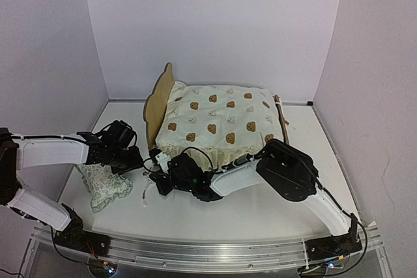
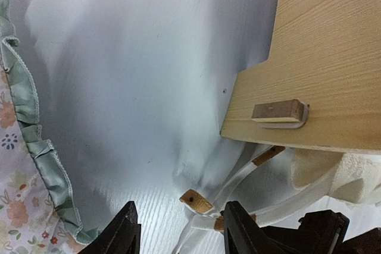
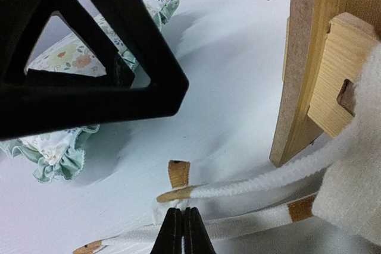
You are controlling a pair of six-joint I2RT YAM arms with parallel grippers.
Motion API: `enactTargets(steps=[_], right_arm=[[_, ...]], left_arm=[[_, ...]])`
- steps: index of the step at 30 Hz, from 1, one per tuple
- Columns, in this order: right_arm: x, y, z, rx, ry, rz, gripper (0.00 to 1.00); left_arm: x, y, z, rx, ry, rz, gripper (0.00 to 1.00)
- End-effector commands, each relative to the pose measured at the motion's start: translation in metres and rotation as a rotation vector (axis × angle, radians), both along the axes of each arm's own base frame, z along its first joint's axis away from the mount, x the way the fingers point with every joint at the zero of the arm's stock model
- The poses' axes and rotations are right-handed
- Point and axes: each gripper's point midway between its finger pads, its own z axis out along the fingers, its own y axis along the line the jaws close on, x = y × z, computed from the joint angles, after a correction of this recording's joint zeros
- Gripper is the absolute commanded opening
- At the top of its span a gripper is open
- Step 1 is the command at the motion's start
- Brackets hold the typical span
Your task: Set up the pet bed
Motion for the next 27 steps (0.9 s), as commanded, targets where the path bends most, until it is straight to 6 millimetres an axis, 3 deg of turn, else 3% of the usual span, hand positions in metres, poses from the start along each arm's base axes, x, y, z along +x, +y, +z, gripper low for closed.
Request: enactTargets(steps=[1, 27], right_arm=[[0.001, 0.011, 0.01, 0.042, -0.038, 0.014, 0.0], [0.002, 0.008, 0.004, 0.048, -0.052, 0.001, 0.0]], left_arm=[[0.015, -0.017, 0.006, -0.064, 0.019, -0.041, 0.48], [0.018, -0.032, -0.042, -0.078, 0.14, -0.092, 0.41]])
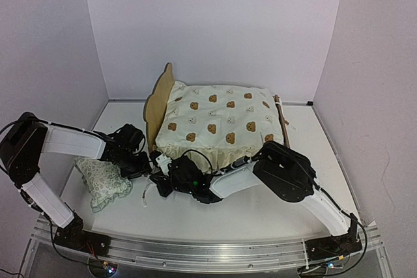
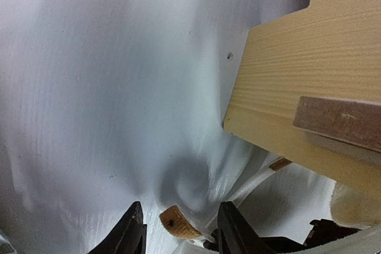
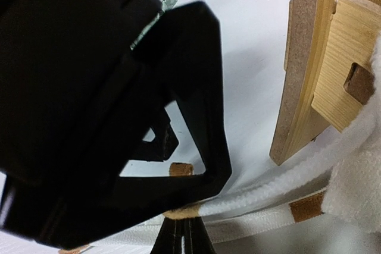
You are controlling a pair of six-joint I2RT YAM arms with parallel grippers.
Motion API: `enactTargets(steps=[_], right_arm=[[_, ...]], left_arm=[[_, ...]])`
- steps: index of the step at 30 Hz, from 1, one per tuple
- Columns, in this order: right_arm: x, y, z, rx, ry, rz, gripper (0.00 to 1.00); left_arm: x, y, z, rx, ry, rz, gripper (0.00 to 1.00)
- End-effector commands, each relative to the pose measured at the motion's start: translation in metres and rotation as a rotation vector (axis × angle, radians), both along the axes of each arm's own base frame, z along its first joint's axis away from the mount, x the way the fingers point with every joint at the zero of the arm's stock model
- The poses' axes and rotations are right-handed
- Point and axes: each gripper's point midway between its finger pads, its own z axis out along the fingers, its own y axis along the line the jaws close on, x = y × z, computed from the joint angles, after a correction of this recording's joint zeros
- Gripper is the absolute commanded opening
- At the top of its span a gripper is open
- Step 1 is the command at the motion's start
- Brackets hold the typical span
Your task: Set up the pet bed
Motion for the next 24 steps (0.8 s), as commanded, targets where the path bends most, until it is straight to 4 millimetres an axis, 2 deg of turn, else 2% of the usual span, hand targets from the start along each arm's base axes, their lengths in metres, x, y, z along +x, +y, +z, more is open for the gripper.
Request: enactTargets(steps=[1, 9, 16, 21, 24], right_arm=[[0.0, 0.007, 0.013, 0.048, -0.025, 0.0, 0.0], [0.0, 0.007, 0.011, 0.052, -0.015, -0.003, 0.0], [0.0, 0.006, 0.009, 0.051, -0.008, -0.003, 0.0], [-0.003, 0.001, 0.01, 0.046, 0.003, -0.004, 0.01], [-0.009, -0.009, 0.014, 0.022, -0.014, 0.009, 0.14]], left_arm=[[0.013, -0.008, 0.008, -0.026, -0.033, -0.004, 0.4], [0.016, -0.01, -0.003, -0.009, -0.015, -0.012, 0.26], [0.019, -0.003, -0.005, 0.024, -0.033, 0.012, 0.0], [0.016, 0.005, 0.001, 0.039, -0.049, 0.026, 0.0], [0.014, 0.011, 0.006, 0.053, -0.066, 0.038, 0.0]])
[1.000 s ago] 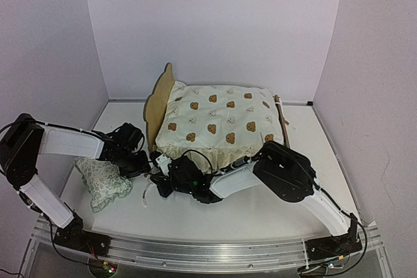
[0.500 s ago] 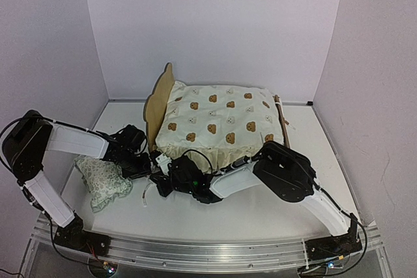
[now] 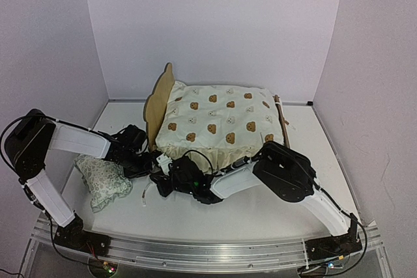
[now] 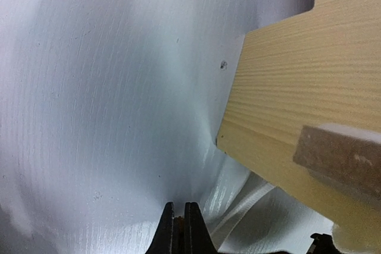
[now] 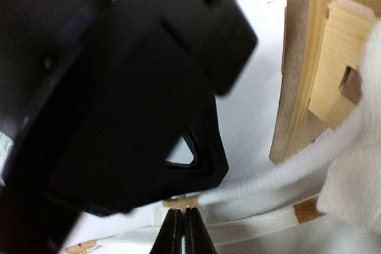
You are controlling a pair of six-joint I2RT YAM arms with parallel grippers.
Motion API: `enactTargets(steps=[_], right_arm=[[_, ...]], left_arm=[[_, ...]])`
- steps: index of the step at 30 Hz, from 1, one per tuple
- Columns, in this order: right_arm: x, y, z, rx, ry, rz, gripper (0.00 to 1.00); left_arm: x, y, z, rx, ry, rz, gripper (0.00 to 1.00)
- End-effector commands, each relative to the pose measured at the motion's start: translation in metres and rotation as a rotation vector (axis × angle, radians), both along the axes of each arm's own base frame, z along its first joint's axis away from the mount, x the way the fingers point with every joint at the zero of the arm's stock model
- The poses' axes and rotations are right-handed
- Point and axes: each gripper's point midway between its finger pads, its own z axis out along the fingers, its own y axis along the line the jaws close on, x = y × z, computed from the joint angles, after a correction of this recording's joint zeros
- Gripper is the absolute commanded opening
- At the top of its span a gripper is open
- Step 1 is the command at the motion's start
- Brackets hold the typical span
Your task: Set up the pet bed
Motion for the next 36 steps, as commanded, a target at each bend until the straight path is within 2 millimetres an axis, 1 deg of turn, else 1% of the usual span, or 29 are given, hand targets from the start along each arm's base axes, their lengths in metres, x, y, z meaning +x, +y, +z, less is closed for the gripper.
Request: enactTargets(steps=[1, 4, 7, 8, 11, 13, 14, 15, 17, 18, 19, 20, 21, 23, 26, 30, 36], right_arm=[[-0.011, -0.01, 0.02, -0.004, -0.033, 0.018, 0.19], [-0.021, -0.025, 0.022, -0.051, -0.069, 0.022, 0.31], [-0.036, -0.034, 0.028, -0.088, -0.1, 0.044, 0.35], [-0.044, -0.036, 0.027, -0.108, -0.116, 0.061, 0.36], [-0.069, -0.033, 0.03, -0.161, -0.184, 0.112, 0.41], [-0.086, -0.023, 0.031, -0.184, -0.215, 0.146, 0.46], [-0.093, -0.02, 0.027, -0.204, -0.216, 0.155, 0.48], [-0.097, -0.013, 0.03, -0.204, -0.222, 0.158, 0.5], [-0.102, -0.006, 0.022, -0.229, -0.214, 0.158, 0.54], [-0.103, -0.001, 0.023, -0.225, -0.212, 0.151, 0.56], [-0.102, 0.002, 0.018, -0.233, -0.205, 0.14, 0.57], [-0.101, 0.006, 0.018, -0.233, -0.199, 0.128, 0.57], [-0.098, 0.009, 0.014, -0.239, -0.193, 0.109, 0.58], [-0.093, 0.016, 0.014, -0.22, -0.167, 0.071, 0.59], [-0.083, 0.021, 0.01, -0.216, -0.14, -0.007, 0.59], [-0.072, 0.022, -0.001, -0.232, -0.135, -0.106, 0.59], [-0.065, 0.021, -0.013, -0.211, -0.092, -0.211, 0.58]], left_arm=[[0.005, 0.018, 0.019, 0.043, -0.071, 0.054, 0.0], [0.001, 0.025, 0.024, 0.056, -0.089, 0.073, 0.0], [-0.001, 0.029, 0.029, 0.055, -0.106, 0.082, 0.0], [-0.002, 0.03, 0.03, 0.052, -0.111, 0.083, 0.0], [-0.004, 0.03, 0.032, 0.035, -0.119, 0.082, 0.0], [-0.006, 0.03, 0.032, 0.027, -0.12, 0.082, 0.0], [-0.006, 0.03, 0.033, 0.023, -0.124, 0.081, 0.0], [-0.007, 0.03, 0.034, 0.021, -0.126, 0.082, 0.0], [-0.008, 0.031, 0.036, 0.015, -0.133, 0.081, 0.0], [-0.009, 0.031, 0.036, 0.013, -0.135, 0.08, 0.0], [-0.01, 0.03, 0.036, 0.009, -0.135, 0.076, 0.0], [-0.01, 0.03, 0.037, 0.004, -0.137, 0.073, 0.0], [-0.01, 0.029, 0.037, 0.002, -0.136, 0.069, 0.0], [-0.012, 0.029, 0.037, -0.003, -0.136, 0.065, 0.0], [-0.013, 0.029, 0.037, -0.009, -0.139, 0.062, 0.0], [-0.014, 0.027, 0.042, -0.025, -0.149, 0.055, 0.0], [-0.015, 0.026, 0.045, -0.031, -0.153, 0.042, 0.0]])
